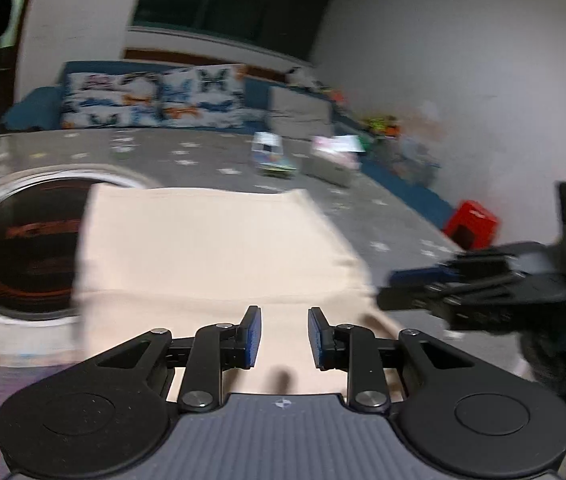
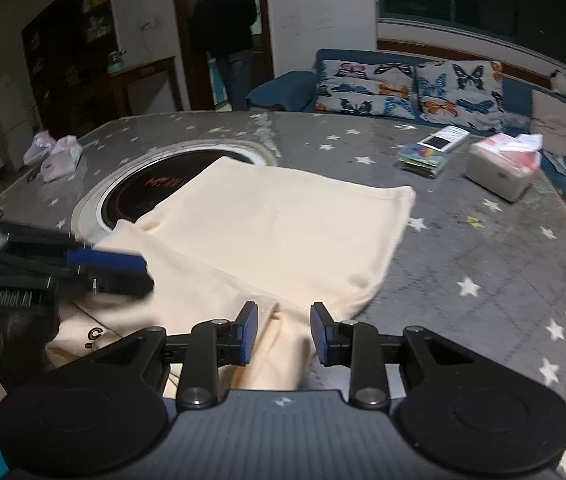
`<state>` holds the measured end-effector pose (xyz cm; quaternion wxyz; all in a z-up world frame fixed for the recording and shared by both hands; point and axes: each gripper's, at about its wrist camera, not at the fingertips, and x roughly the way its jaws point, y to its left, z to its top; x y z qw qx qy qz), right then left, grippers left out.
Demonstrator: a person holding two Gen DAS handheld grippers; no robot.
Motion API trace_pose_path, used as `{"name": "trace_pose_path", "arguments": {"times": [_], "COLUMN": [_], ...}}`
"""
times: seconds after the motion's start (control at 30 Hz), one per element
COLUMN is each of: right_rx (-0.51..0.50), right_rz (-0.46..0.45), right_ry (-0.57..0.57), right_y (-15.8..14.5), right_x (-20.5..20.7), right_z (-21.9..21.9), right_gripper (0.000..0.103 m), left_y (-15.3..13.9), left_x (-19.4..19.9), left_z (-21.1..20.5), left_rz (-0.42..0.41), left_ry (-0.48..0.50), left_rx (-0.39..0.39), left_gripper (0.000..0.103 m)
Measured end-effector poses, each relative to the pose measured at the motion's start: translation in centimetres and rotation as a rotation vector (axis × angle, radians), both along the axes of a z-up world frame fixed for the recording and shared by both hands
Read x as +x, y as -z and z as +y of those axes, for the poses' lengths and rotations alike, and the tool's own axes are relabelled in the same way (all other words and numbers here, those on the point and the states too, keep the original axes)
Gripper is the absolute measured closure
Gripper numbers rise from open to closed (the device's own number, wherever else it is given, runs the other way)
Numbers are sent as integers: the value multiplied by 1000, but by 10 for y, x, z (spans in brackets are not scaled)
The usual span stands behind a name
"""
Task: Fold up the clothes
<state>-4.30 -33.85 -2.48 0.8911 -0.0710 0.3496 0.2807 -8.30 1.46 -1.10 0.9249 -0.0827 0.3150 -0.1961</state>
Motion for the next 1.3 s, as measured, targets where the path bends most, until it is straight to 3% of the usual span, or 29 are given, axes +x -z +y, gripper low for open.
{"name": "trace_pose_path", "arguments": {"times": [0.23,0.4,0.43,0.47,0.57,0.63,0.87,0.93,1.07,1.3], "right_rx": [-46,-35,-29,-31,-39,-32,-64,-50,-28,-98], "right_rz": [-27,46,63,65,4,-30,22,-7,-14,48], "right_ry": [-55,-8,-10,-12,-3,5,39,37,-31,-132], "right_y": [5,16,18,19,12,5,19,10,0,17], "right_x": [3,15,16,15,10,8,17,11,2,-16], "right_z": [30,24,23,23,24,23,16,12,15,23], "right_gripper": [77,76,82,93,98,99,93,93,92,91], "left_y": [11,17,17,18,18,18,15,11,6,18], "left_x": [16,18,18,18,19,20,19,17,16,8], "left_z": [35,42,42,41,40,39,37,36,24,9], "left_rz": [21,32,29,25,23,21,18,11,-3,27], "left_ry": [-102,-109,-108,-107,-110,-111,-107,-99,-48,24], "left_rx": [60,69,75,80,85,89,95,91,87,128], "left_gripper": [76,75,75,75,75,75,75,75,71,70]}}
